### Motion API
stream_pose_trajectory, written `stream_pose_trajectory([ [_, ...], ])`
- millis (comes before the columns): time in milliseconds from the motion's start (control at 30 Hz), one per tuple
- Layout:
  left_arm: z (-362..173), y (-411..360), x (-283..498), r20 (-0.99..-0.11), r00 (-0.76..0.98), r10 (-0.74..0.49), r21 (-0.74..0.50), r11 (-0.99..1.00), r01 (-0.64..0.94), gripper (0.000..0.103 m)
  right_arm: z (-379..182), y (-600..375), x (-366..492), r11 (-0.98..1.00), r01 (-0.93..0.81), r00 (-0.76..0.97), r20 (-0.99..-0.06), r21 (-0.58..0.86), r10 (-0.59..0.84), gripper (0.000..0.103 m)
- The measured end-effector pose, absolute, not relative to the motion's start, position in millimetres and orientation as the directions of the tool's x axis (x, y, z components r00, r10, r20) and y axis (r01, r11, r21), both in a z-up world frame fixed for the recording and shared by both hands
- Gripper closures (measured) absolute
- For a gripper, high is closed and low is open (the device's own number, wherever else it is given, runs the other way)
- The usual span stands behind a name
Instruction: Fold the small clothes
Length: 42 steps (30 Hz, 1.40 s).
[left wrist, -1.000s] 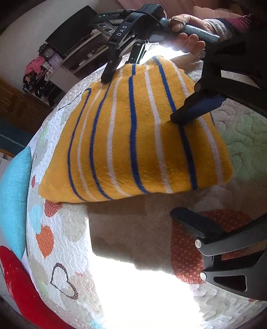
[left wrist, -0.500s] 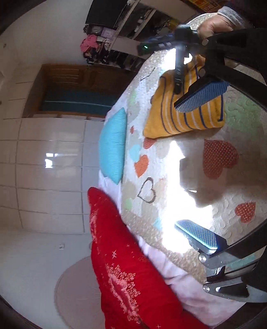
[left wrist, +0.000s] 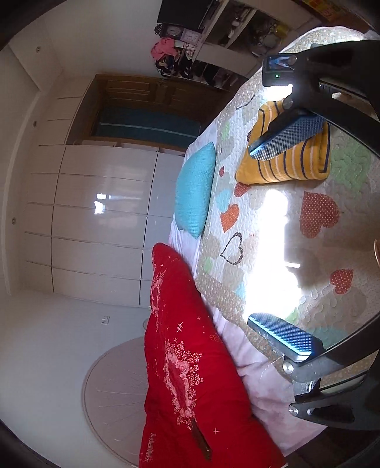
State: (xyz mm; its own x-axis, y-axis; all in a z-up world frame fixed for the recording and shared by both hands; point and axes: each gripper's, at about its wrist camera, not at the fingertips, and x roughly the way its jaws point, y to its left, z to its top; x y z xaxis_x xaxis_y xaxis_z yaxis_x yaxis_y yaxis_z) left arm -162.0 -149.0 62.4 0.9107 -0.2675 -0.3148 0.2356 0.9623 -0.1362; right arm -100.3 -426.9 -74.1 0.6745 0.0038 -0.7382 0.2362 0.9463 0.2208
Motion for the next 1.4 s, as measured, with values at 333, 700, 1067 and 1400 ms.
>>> stream_pose_trajectory([
  [333,27.3,-173.9,-163.6,-0.533,0.802,-0.269,-0.090,0.961,0.263,0.000,-82.4,-431.5,-210.8,0.909,0.331,0.632,-0.775,0.255,-0.013,0.030],
  [700,-18.3,-204.9,-160.3,-0.688,0.689,-0.230,-0.051,0.962,0.270,0.000,-75.8,-444.5,-239.5,0.883,0.400,0.649,-0.756,0.244,-0.085,0.027],
  [1067,-35.7,-211.9,-159.5,-0.746,0.625,-0.228,-0.054,0.957,0.284,0.000,-76.3,-434.8,-232.6,0.896,0.382,0.645,-0.760,0.227,-0.082,0.025],
  [1400,-46.6,-217.5,-157.2,-0.781,0.574,-0.247,-0.072,0.948,0.309,0.000,-83.7,-428.6,-228.2,0.895,0.383,0.631,-0.772,0.230,-0.072,0.025],
])
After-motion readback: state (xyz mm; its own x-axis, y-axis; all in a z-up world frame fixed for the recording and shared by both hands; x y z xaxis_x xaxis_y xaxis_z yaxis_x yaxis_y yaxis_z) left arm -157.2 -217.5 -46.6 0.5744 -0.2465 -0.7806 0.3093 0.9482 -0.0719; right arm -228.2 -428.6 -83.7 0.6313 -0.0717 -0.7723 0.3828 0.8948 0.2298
